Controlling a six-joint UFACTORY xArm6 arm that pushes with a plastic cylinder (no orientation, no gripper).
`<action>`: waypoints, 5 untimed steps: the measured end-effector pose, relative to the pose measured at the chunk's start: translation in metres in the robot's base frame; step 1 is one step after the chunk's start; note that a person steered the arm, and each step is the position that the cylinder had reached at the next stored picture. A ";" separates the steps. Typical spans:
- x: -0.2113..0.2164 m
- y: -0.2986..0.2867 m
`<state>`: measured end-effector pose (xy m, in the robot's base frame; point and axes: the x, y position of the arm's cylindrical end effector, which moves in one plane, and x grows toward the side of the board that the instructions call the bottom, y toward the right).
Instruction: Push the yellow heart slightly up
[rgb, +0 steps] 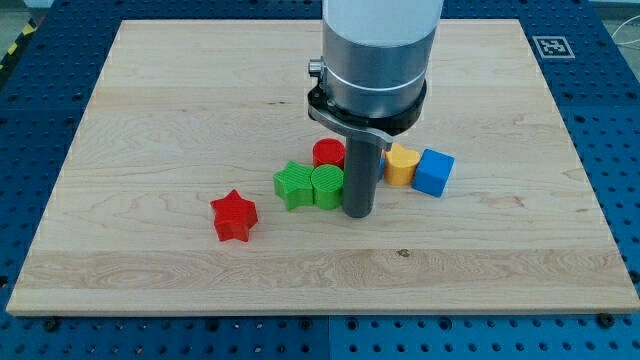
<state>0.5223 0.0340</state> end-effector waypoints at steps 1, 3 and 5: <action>0.008 0.001; 0.014 0.003; 0.014 0.003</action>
<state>0.5365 0.0371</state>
